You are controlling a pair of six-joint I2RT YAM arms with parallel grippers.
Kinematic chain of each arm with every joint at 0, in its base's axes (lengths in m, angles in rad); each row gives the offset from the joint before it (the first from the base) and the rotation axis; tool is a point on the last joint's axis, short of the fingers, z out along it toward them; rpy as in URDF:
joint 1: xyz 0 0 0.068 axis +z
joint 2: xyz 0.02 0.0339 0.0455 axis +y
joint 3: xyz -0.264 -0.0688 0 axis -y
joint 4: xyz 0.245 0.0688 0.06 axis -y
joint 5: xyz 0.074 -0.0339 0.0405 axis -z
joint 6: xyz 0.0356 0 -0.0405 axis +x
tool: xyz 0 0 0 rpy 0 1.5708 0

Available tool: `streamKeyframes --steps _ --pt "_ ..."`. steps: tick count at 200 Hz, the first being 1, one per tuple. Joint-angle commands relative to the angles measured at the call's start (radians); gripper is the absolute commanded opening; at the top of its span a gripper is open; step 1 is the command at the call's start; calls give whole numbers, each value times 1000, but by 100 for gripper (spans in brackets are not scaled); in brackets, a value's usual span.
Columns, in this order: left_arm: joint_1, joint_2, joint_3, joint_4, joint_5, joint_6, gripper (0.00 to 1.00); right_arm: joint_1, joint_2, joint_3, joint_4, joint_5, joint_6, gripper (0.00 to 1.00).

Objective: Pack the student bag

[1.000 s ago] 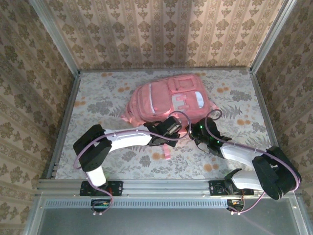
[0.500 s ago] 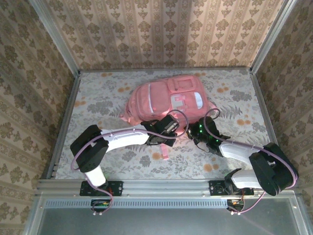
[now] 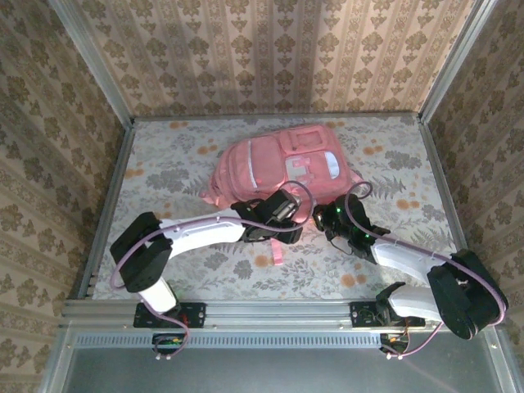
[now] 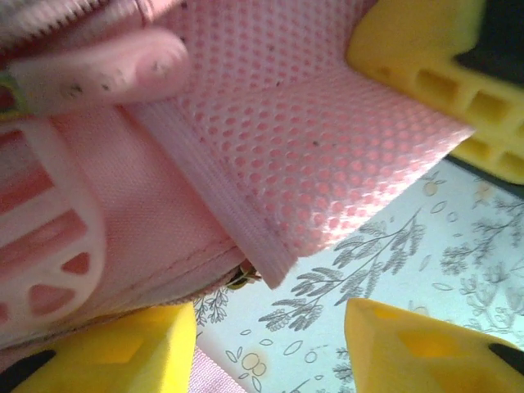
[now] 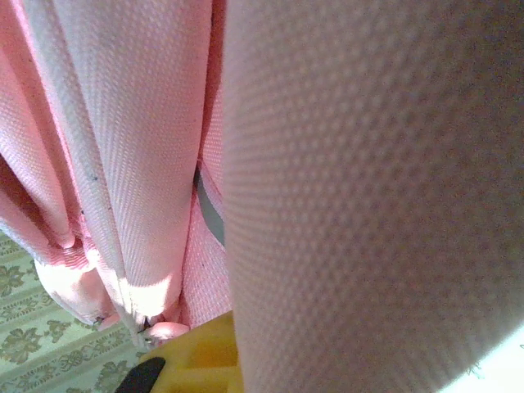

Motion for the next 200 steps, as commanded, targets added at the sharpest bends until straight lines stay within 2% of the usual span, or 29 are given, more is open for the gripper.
streamKeyframes --steps 1,31,40,84,138,200 --pt "3 -70 -31 42 -8 0 59 4 -53 55 21 16 50 0" --pt "2 -180 -138 174 0 -3 74 4 -85 81 -16 23 62 0" --pt "1 -209 -165 197 -14 -6 75 4 -96 87 -28 28 64 0" --pt "-20 -218 -213 251 -31 -15 70 4 -117 122 -58 35 81 0" --pt "-64 -100 -135 242 -96 -3 60 4 -124 142 -61 35 100 0" --pt "-47 -35 -87 236 -180 21 61 5 -146 145 -71 41 110 0"
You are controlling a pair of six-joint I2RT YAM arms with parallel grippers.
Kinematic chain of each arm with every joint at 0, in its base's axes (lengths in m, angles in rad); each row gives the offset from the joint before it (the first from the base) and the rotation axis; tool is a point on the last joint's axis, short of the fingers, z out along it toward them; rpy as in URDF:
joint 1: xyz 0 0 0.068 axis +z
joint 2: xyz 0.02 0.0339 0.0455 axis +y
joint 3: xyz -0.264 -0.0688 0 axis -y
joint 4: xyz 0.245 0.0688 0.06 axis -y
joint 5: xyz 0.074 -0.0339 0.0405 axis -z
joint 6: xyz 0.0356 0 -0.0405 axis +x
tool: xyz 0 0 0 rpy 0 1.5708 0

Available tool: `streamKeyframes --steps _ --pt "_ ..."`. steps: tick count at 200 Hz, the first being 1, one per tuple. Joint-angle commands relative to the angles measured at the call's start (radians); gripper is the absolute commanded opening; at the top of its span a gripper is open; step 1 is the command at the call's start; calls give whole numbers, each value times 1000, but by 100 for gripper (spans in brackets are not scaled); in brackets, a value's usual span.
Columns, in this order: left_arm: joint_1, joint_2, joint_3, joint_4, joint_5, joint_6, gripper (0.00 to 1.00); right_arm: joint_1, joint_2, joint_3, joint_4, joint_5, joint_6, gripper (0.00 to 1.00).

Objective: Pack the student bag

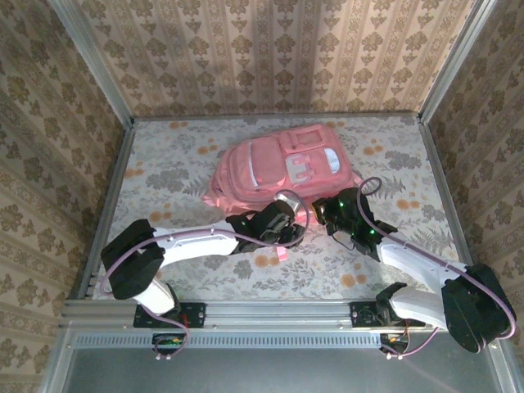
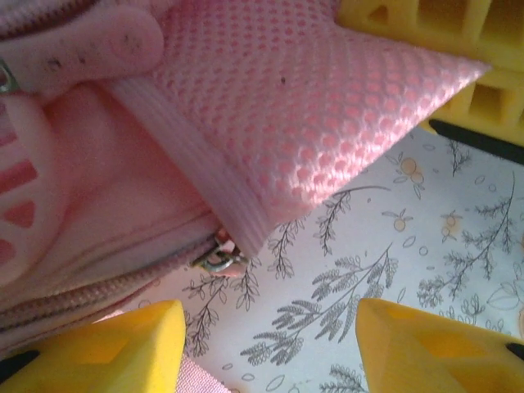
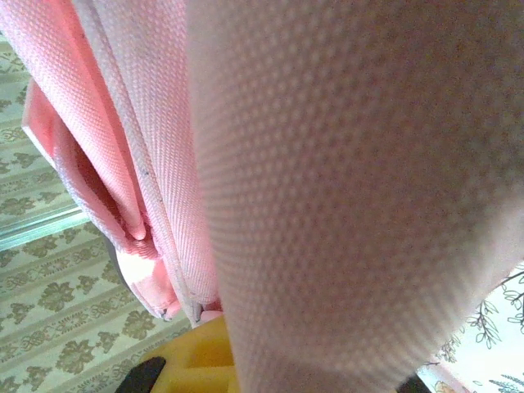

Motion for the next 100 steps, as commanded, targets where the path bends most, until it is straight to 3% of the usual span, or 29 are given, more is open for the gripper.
streamKeyframes --steps 1,44,100 --pt "12 27 49 4 -62 30 61 5 -54 66 69 15 19 0" --pt "34 78 101 -1 -93 68 57 7 -57 65 86 12 29 0" --pt "56 106 126 2 -128 98 27 7 -56 57 98 2 29 0"
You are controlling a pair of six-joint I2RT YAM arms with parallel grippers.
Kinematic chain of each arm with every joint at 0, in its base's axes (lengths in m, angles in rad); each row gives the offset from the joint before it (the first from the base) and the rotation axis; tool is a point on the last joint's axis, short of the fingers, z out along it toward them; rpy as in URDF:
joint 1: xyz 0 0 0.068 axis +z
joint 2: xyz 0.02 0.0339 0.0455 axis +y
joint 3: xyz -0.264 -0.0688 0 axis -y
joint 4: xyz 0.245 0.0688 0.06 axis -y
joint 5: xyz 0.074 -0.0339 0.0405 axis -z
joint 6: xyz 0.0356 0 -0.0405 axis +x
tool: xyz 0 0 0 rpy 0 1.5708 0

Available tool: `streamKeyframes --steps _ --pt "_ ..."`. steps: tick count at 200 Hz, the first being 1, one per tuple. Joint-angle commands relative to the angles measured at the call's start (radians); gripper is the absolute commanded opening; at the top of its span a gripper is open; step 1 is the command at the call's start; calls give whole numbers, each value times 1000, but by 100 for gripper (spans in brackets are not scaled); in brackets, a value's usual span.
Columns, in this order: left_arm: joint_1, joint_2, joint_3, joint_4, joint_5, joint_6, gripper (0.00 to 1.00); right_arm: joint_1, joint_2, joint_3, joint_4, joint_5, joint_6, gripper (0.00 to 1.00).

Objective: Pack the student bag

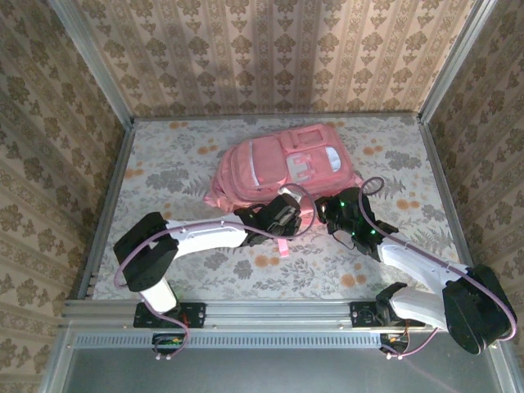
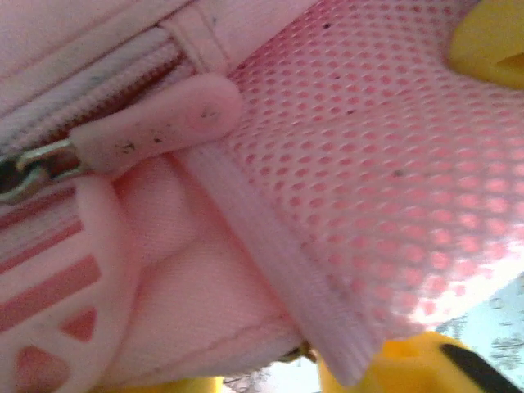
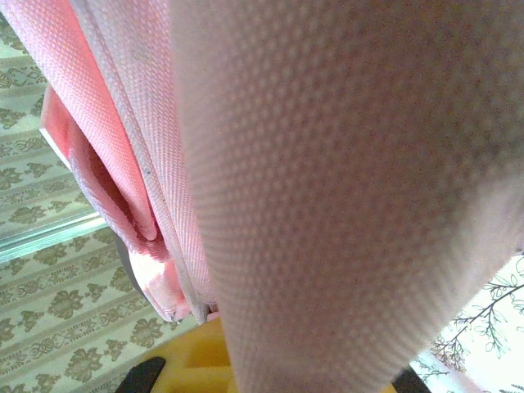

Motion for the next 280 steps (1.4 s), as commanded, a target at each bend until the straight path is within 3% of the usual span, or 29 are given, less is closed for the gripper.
streamKeyframes --steps 1,73,280 --pt "21 8 41 34 -50 36 27 8 -48 57 94 -15 21 0" --pt "24 -64 -19 52 -17 47 0 2 -24 36 98 -3 1 0" --pt "103 -261 -175 -65 73 -19 0 -71 -36 -9 11 -2 -98 0"
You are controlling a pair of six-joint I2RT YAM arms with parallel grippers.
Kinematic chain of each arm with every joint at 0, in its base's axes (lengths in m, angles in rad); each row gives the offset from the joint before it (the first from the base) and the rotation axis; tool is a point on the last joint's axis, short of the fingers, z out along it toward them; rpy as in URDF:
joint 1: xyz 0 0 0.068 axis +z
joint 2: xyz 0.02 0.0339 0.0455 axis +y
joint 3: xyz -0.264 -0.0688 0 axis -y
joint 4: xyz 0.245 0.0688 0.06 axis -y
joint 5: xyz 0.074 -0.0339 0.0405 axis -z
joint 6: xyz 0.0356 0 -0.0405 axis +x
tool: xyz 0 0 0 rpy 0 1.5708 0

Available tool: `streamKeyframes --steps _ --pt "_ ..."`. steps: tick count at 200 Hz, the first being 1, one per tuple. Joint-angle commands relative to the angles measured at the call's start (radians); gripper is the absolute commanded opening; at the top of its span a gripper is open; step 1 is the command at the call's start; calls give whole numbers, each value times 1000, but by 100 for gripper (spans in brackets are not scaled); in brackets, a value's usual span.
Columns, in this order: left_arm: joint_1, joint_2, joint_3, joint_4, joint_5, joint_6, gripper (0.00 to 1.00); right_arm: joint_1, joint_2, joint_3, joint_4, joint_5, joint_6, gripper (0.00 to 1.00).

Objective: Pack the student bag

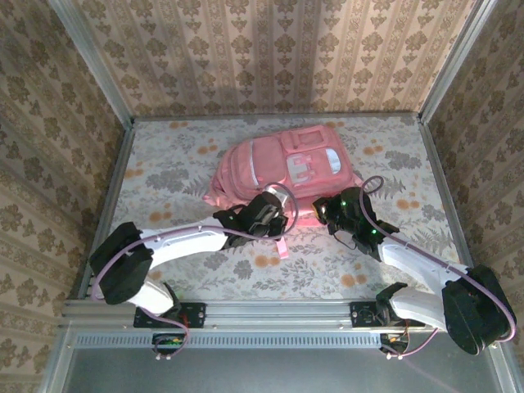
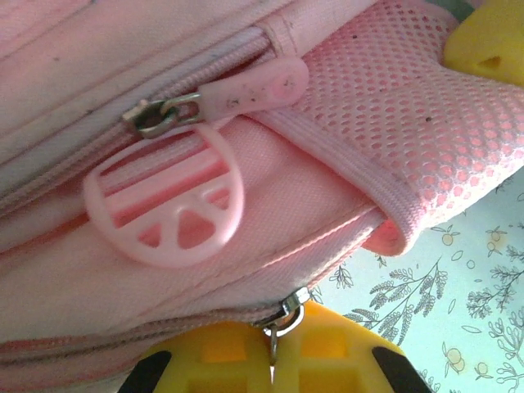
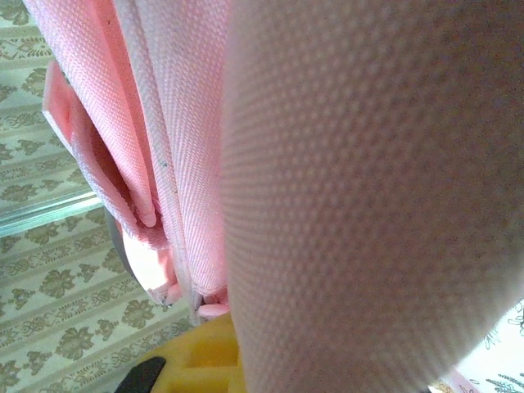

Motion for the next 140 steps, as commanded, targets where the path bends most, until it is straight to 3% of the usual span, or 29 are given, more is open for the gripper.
streamKeyframes --steps 1,76,140 --pt "42 -77 -39 -83 -27 -32 0 -39 -36 -5 10 56 -41 0" --pt "96 -161 -118 -91 54 -76 0 -70 -10 -6 -27 48 -96 0" --pt "182 -272 -214 -110 88 -89 0 -150 9 36 -96 29 -237 0"
